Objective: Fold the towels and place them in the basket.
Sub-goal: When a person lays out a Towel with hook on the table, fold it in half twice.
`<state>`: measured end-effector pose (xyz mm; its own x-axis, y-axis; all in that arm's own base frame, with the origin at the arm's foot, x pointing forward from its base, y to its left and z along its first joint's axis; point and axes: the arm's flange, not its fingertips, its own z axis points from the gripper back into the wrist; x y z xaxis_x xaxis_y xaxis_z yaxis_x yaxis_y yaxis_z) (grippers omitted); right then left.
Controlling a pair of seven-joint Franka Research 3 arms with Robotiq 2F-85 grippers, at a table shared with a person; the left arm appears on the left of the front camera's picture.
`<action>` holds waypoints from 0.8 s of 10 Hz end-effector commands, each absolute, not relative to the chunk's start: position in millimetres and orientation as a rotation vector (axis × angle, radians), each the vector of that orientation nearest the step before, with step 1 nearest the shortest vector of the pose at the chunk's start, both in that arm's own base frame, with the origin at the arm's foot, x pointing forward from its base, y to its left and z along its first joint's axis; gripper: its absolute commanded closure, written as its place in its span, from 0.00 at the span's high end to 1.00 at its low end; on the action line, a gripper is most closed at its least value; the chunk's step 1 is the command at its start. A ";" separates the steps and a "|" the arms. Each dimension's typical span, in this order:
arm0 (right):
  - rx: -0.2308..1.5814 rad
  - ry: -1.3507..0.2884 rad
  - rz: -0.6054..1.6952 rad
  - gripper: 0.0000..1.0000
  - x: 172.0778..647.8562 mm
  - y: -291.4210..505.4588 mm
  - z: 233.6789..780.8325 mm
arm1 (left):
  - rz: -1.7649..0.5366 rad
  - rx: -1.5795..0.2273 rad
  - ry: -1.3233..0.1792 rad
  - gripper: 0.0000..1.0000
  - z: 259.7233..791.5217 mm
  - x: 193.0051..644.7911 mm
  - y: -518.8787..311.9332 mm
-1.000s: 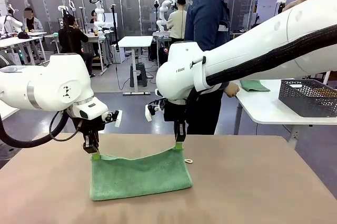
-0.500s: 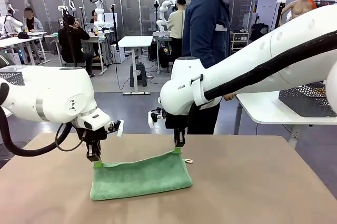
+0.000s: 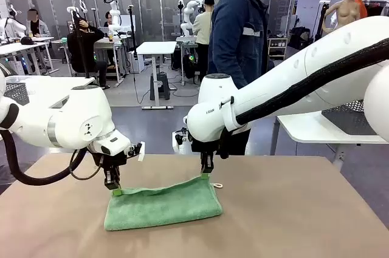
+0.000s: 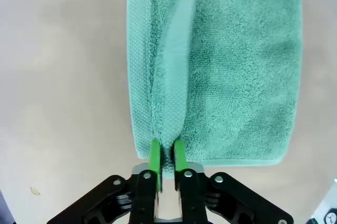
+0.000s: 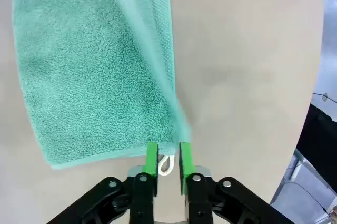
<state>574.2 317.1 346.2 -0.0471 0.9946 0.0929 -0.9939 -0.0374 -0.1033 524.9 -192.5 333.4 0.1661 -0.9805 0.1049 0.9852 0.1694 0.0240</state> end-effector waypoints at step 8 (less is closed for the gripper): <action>-0.065 -0.217 1.636 0.92 568.8 316.5 359.7 | -1.387 -0.014 -0.175 1.00 367.4 517.4 -188.2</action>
